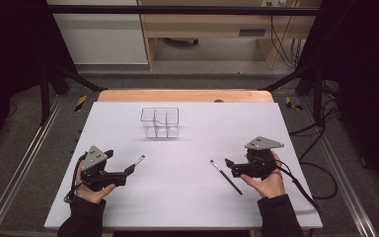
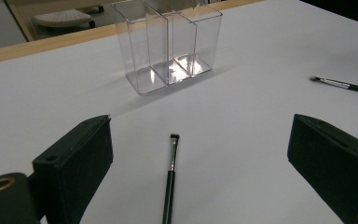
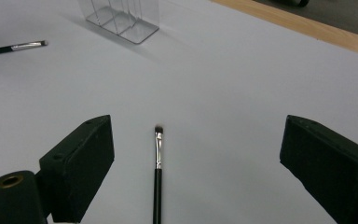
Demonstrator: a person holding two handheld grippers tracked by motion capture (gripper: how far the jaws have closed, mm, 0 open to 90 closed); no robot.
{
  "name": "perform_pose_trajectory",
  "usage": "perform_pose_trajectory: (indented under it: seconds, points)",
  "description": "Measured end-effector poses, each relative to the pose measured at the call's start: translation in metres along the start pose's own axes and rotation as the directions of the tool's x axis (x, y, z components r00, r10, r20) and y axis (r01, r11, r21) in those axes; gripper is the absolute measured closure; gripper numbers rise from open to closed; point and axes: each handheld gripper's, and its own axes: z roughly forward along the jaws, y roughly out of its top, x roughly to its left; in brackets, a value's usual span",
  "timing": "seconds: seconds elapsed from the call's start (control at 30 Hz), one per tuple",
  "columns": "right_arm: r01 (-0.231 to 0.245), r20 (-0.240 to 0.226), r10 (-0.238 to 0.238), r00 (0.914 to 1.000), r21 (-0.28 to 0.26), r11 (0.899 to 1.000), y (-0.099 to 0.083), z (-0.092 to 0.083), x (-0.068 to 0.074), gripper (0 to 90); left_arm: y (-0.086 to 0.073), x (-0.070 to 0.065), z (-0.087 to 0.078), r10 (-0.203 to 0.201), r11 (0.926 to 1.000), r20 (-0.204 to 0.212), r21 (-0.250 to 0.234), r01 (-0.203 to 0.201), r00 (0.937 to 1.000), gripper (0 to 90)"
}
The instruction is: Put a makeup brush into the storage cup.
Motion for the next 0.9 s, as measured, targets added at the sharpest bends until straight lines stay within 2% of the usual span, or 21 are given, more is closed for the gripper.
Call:
perform_pose_trajectory:
  seconds: [0.17, 0.27, 0.37, 0.4, 0.53, 0.77, 0.9]
  points:
    - [0.022, 0.023, -0.024, 0.9995, 0.064, 0.998, 0.002, 0.004, 0.004, 11.9, 0.000, -0.003, 0.002, 0.003, 1.0000, 0.004, 0.006, -0.003, 1.0000, 5.7]
    - [0.030, 0.020, -0.032, 0.9993, 0.086, 0.996, 0.003, 0.007, 0.005, 13.0, 0.000, -0.003, 0.003, 0.004, 0.9999, 0.006, 0.012, -0.004, 1.0000, 5.7]
    - [0.042, 0.025, -0.045, 0.9987, 0.129, 0.991, 0.002, 0.012, 0.006, 13.5, 0.000, -0.003, 0.002, 0.002, 1.0000, 0.006, 0.010, -0.002, 1.0000, 5.7]
    - [0.048, 0.021, -0.052, 0.9984, 0.165, 0.985, 0.002, 0.016, 0.006, 14.3, 0.000, -0.003, 0.002, 0.001, 1.0000, 0.006, 0.009, -0.001, 1.0000, 5.7]
    - [0.058, 0.018, -0.063, 0.9978, 0.198, 0.978, 0.002, 0.021, 0.007, 15.4, 0.000, -0.002, 0.002, -0.002, 1.0000, 0.005, 0.008, 0.002, 1.0000, 5.7]
    - [0.086, 0.002, -0.090, 0.9959, 0.281, 0.956, 0.006, 0.031, 0.011, 18.1, 0.001, -0.002, 0.001, -0.001, 1.0000, 0.006, 0.005, 0.001, 1.0000, 5.8]
    - [0.083, -0.019, -0.081, 0.9965, 0.319, 0.944, 0.007, 0.038, 0.011, 20.6, 0.000, -0.002, 0.002, -0.001, 1.0000, 0.008, 0.009, 0.001, 1.0000, 5.8]
